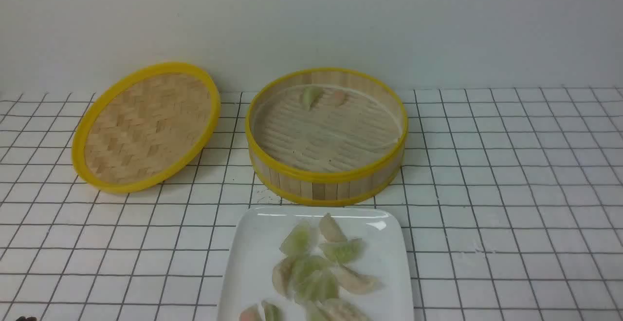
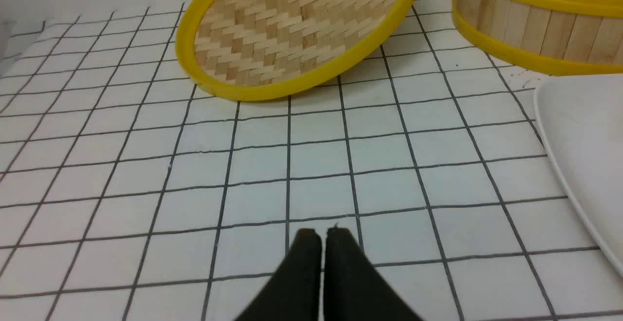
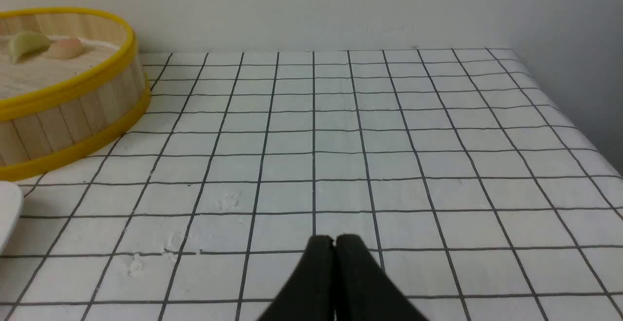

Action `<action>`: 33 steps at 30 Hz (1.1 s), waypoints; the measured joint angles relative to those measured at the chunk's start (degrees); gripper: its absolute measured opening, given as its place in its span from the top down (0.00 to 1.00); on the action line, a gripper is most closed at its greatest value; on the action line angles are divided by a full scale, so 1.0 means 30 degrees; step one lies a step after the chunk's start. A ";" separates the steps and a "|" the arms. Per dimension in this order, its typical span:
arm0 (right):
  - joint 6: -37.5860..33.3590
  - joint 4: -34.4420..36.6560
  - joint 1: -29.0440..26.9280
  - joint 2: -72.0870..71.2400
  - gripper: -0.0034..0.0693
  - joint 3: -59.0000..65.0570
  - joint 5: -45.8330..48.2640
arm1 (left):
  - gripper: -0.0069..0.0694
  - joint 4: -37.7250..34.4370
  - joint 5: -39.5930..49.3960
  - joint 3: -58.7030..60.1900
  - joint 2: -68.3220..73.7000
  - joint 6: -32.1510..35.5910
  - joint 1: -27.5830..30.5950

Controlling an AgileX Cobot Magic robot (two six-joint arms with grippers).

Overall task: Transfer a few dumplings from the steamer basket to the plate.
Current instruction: Use the left arm to grab a dumpling from the steamer

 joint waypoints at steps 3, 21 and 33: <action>0.0000 0.0000 0.0000 0.0000 0.97 0.0000 0.0000 | 0.92 0.0000 0.0000 0.0000 0.0000 0.0000 0.0000; 0.0000 0.0000 0.0000 0.0000 0.97 0.0000 0.0000 | 0.92 -0.1025 -0.0328 0.0000 0.0000 -0.0723 0.0000; 0.0000 0.0000 0.0000 0.0000 0.97 0.0000 0.0000 | 0.92 -0.9235 -0.9043 0.0058 0.0000 -0.3573 0.0000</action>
